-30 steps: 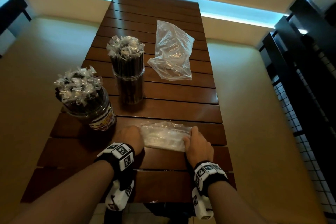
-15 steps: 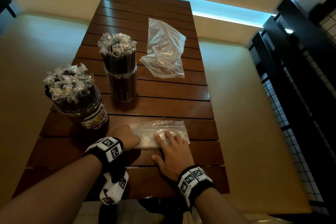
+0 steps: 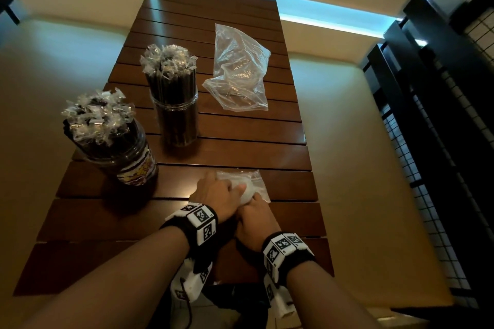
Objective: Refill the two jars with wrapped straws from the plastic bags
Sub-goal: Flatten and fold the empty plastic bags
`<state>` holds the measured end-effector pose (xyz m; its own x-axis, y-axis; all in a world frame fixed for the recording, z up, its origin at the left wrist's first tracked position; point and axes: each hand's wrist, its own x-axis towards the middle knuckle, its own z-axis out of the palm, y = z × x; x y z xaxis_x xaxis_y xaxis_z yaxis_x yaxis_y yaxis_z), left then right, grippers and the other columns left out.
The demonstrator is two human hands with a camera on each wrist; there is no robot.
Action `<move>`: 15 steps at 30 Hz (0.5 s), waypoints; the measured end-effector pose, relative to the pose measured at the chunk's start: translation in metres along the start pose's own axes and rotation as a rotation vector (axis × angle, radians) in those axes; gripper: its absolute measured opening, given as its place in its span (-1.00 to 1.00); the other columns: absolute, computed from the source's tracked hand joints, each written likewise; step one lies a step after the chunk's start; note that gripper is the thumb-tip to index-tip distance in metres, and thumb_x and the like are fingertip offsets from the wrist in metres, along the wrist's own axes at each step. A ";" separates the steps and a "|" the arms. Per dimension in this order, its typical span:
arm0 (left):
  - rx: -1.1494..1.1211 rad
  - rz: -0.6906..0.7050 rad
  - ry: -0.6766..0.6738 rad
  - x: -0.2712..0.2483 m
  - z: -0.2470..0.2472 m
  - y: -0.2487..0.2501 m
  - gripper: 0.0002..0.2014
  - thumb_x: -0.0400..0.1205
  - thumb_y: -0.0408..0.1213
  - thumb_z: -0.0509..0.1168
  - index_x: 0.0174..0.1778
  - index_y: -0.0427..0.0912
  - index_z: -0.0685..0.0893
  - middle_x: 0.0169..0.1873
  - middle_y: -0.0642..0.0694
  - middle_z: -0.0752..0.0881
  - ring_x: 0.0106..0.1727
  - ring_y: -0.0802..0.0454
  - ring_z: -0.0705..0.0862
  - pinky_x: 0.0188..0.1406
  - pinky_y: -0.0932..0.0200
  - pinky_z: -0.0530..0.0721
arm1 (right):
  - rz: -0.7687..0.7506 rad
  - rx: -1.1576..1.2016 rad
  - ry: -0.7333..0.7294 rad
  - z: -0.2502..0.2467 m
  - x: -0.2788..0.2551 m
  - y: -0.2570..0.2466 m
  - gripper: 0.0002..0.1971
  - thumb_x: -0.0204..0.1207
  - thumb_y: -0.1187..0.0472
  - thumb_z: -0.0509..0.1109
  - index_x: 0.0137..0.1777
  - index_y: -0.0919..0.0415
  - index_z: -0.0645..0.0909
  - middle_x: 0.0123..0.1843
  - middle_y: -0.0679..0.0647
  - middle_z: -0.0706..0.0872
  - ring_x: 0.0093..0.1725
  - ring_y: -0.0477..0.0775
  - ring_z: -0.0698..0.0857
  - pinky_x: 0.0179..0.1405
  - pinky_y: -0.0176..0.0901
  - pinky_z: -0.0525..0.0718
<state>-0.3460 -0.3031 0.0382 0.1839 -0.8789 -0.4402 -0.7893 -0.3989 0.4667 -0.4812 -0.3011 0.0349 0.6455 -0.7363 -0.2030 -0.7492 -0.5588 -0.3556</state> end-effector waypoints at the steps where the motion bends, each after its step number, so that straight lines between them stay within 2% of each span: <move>1: 0.029 -0.047 0.002 0.003 0.003 -0.004 -0.46 0.63 0.29 0.06 0.15 -0.06 0.69 0.32 -0.14 0.44 0.23 -0.12 0.54 0.06 0.02 0.55 | -0.001 0.048 -0.010 -0.003 -0.002 0.001 -0.74 0.48 0.34 0.28 0.06 0.22 0.75 0.11 0.16 0.73 0.15 0.18 0.54 0.18 -0.07 0.57; 4: -0.001 -0.185 0.027 0.006 0.010 -0.003 -0.39 0.58 0.19 0.29 0.39 -0.18 0.46 0.32 -0.23 0.45 0.24 -0.23 0.60 0.11 -0.02 0.60 | 0.073 0.181 -0.041 -0.009 -0.002 0.009 -0.65 0.55 0.38 0.25 0.13 0.07 0.79 0.13 0.06 0.74 0.13 0.02 0.62 0.15 -0.28 0.58; 6: -0.044 -0.220 0.037 0.008 0.011 -0.002 -0.39 0.57 0.03 0.38 0.39 -0.23 0.33 0.26 -0.26 0.55 0.21 -0.25 0.64 0.04 0.00 0.62 | 0.164 0.282 -0.009 -0.009 0.002 0.013 -0.65 0.51 0.41 0.24 0.03 0.08 0.81 0.03 0.00 0.79 0.00 -0.07 0.70 0.14 -0.29 0.66; 8: -0.016 -0.230 0.018 0.011 0.011 -0.006 -0.44 0.56 -0.08 0.42 0.31 -0.26 0.31 0.15 -0.24 0.65 0.10 -0.21 0.69 -0.11 0.05 0.61 | 0.304 0.374 0.177 -0.007 0.005 0.019 -0.76 0.50 0.37 0.28 -0.05 0.10 0.74 -0.04 -0.06 0.75 -0.08 -0.13 0.67 0.04 -0.21 0.71; 9: 0.009 -0.235 0.007 0.014 0.012 -0.008 -0.47 0.56 -0.09 0.43 0.28 -0.26 0.35 0.11 -0.22 0.67 0.07 -0.19 0.70 -0.15 0.06 0.59 | 0.378 0.363 0.290 -0.007 0.005 0.022 -0.84 0.51 0.30 0.32 -0.01 0.09 0.67 0.00 -0.08 0.67 -0.05 -0.12 0.63 0.00 -0.19 0.69; 10: 0.030 -0.234 -0.003 0.016 0.014 -0.010 -0.52 0.56 -0.08 0.42 0.24 -0.25 0.41 0.10 -0.21 0.67 0.06 -0.18 0.70 -0.17 0.08 0.58 | 0.452 0.329 0.347 -0.008 0.005 0.025 -0.84 0.51 0.20 0.36 0.08 0.05 0.58 0.07 -0.08 0.58 0.02 -0.09 0.58 0.01 -0.17 0.67; 11: 0.048 -0.235 -0.011 0.020 0.015 -0.011 -0.57 0.56 -0.07 0.42 0.20 -0.23 0.48 0.11 -0.20 0.68 0.07 -0.17 0.70 -0.16 0.09 0.58 | 0.519 0.313 0.328 -0.007 0.006 0.029 -0.72 0.50 0.09 0.40 0.19 0.02 0.50 0.15 -0.06 0.52 0.11 -0.04 0.56 0.06 -0.13 0.66; 13: 0.059 -0.248 -0.031 0.028 0.016 -0.015 -0.67 0.55 -0.09 0.42 0.12 -0.19 0.58 0.11 -0.18 0.69 0.07 -0.15 0.70 -0.10 0.09 0.64 | 0.635 0.406 0.168 -0.006 0.010 0.036 -0.46 0.47 -0.04 0.45 0.40 0.04 0.38 0.29 0.01 0.50 0.23 0.07 0.58 0.14 -0.09 0.64; 14: 0.053 -0.264 -0.044 0.030 0.016 -0.015 -0.70 0.54 -0.11 0.42 0.09 -0.18 0.61 0.09 -0.16 0.70 0.06 -0.14 0.70 -0.04 0.09 0.68 | 0.682 0.473 0.114 -0.005 0.012 0.038 -0.44 0.48 -0.04 0.46 0.42 0.08 0.38 0.30 0.04 0.55 0.23 0.10 0.62 0.11 -0.10 0.64; 15: 0.041 -0.266 -0.042 0.033 0.015 -0.017 -0.73 0.53 -0.13 0.42 0.07 -0.16 0.62 0.07 -0.15 0.72 0.04 -0.12 0.71 0.00 0.07 0.71 | 0.721 0.534 0.093 -0.005 0.014 0.041 -0.50 0.48 -0.02 0.46 0.36 0.12 0.46 0.24 0.06 0.64 0.17 0.10 0.67 0.06 -0.12 0.66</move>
<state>-0.3355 -0.3210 0.0040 0.3640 -0.7328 -0.5749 -0.7397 -0.6025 0.2998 -0.5038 -0.3361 0.0224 0.0136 -0.8801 -0.4745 -0.7836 0.2854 -0.5519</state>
